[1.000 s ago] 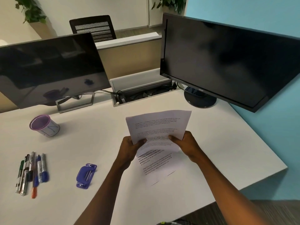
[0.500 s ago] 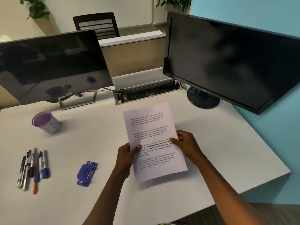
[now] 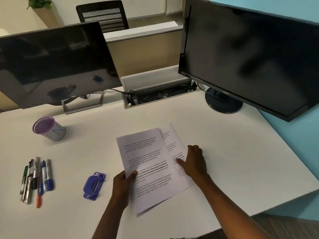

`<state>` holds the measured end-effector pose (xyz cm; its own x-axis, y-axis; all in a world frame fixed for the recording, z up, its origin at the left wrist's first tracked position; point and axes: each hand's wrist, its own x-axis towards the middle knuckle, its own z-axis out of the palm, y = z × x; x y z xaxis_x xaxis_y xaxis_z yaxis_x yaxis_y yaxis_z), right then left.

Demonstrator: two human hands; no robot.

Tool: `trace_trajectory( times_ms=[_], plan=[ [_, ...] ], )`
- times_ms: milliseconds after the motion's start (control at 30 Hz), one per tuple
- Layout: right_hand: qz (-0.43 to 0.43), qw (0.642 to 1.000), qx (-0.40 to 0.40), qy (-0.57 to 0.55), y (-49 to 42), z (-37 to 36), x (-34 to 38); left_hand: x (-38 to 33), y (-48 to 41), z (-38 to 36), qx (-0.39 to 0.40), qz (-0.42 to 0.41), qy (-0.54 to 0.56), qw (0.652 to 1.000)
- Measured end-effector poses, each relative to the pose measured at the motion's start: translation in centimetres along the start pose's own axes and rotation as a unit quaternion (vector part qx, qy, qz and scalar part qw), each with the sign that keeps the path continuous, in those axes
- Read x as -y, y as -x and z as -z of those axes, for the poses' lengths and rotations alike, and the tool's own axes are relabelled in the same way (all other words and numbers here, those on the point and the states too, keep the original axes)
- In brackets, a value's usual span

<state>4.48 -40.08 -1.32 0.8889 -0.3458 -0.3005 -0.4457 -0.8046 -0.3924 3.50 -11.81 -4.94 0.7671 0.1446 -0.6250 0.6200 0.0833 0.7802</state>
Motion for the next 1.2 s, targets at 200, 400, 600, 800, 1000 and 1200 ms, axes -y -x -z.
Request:
trace_trajectory(
  times_ms=[200,400,600,800,1000,1200],
  plan=[
    [-0.032,0.999,-0.022,0.03,0.2,-1.0,1.8,0.0,-0.2,0.0,-0.008,0.002,-0.019,1.0],
    [-0.056,0.998,-0.003,0.022,-0.2,-0.4,2.0,0.1,-0.2,-0.1,-0.006,0.006,-0.014,1.0],
    [-0.061,0.996,-0.005,-0.063,-0.4,0.0,2.0,0.2,-0.1,-0.1,-0.006,0.009,-0.006,1.0],
    [-0.088,0.978,-0.028,-0.187,-0.7,1.1,1.5,0.3,0.1,-0.3,-0.001,0.003,-0.003,1.0],
    [-0.033,0.983,-0.125,-0.134,-0.9,5.0,1.2,-0.3,0.3,-1.2,0.017,-0.004,-0.001,1.0],
    [0.018,0.966,-0.214,-0.141,-1.2,10.9,2.0,-1.6,-0.2,-2.8,0.03,-0.015,-0.002,0.999]
  ],
)
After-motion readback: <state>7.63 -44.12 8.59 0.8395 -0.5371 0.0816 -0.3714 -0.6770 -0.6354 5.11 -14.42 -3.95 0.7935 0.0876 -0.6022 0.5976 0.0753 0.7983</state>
